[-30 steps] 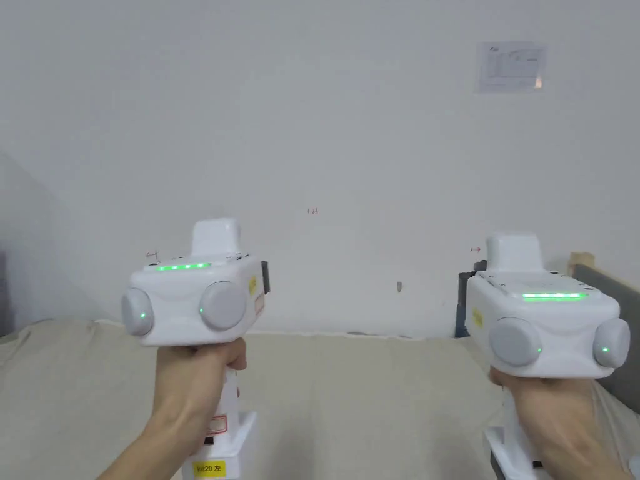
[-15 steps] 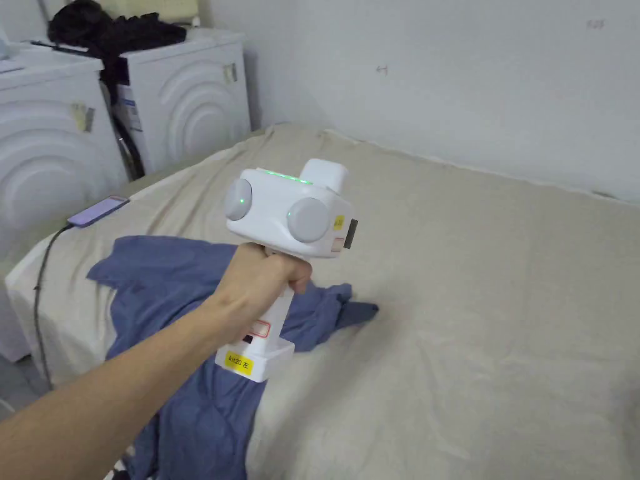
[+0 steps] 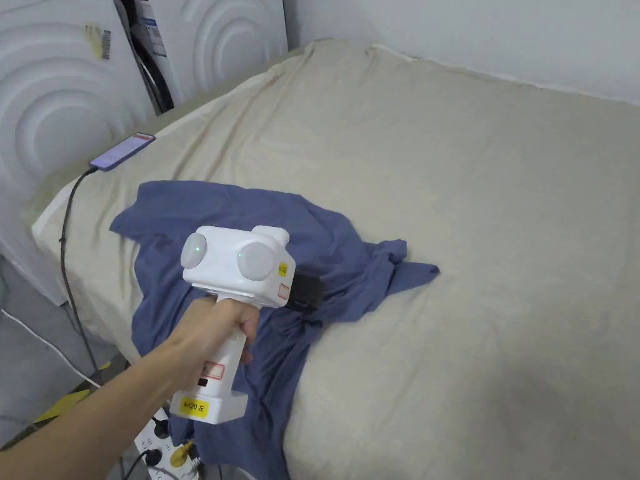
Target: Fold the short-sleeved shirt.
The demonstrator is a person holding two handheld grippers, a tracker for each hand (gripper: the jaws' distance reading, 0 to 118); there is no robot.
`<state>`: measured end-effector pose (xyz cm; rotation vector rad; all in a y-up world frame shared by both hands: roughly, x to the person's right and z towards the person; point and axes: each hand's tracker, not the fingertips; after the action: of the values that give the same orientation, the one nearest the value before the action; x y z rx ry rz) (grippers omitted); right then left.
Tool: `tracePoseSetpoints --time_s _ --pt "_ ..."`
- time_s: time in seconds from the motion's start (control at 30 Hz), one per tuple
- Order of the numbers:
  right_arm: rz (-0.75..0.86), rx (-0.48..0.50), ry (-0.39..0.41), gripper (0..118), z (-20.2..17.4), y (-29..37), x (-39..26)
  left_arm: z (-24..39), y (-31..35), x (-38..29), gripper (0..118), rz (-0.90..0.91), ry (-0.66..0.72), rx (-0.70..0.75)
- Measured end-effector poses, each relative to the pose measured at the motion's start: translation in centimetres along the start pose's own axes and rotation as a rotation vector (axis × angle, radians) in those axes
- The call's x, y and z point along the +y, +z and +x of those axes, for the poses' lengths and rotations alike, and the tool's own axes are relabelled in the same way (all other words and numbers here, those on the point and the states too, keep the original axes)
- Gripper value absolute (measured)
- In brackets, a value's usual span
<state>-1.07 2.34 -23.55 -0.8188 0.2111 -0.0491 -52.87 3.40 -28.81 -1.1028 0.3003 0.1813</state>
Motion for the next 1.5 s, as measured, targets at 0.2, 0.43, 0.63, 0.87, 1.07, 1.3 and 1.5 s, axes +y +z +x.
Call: tracePoseSetpoints --time_s 0.2,0.43,0.63,0.87,1.07,1.3,1.5 --pt "-0.061 -0.017 -0.01 0 -0.8 -0.3 -1.5 2.4 -1.1 -4.0 111 -0.048 -0.118 0.035" --pt "-0.08 0.005 -0.065 0 -0.9 0.9 -1.5 1.0 0.9 -2.3 26 0.055 0.037 -0.033" --pt "-0.049 0.013 -0.097 0 -0.7 3.3 -1.4 0.2 0.7 -0.9 6 0.037 0.123 -0.08" --pt "0.01 0.007 -0.166 0 2.1 6.6 -1.7 2.6 2.9 2.7 6 0.042 0.271 -0.428" --pt "0.054 -0.007 -0.253 0 5.4 9.0 -2.9 16.6 6.9 5.2 6 0.12 0.019 -0.481" --pt "0.083 -0.093 -0.33 0 10.1 11.6 -4.8 40.4 8.6 1.8 6 0.064 -0.3 -0.703" --pt "0.083 -0.189 -0.372 0 13.9 12.5 -6.4 57.6 6.2 -3.3 6 -0.089 -0.438 -0.853"
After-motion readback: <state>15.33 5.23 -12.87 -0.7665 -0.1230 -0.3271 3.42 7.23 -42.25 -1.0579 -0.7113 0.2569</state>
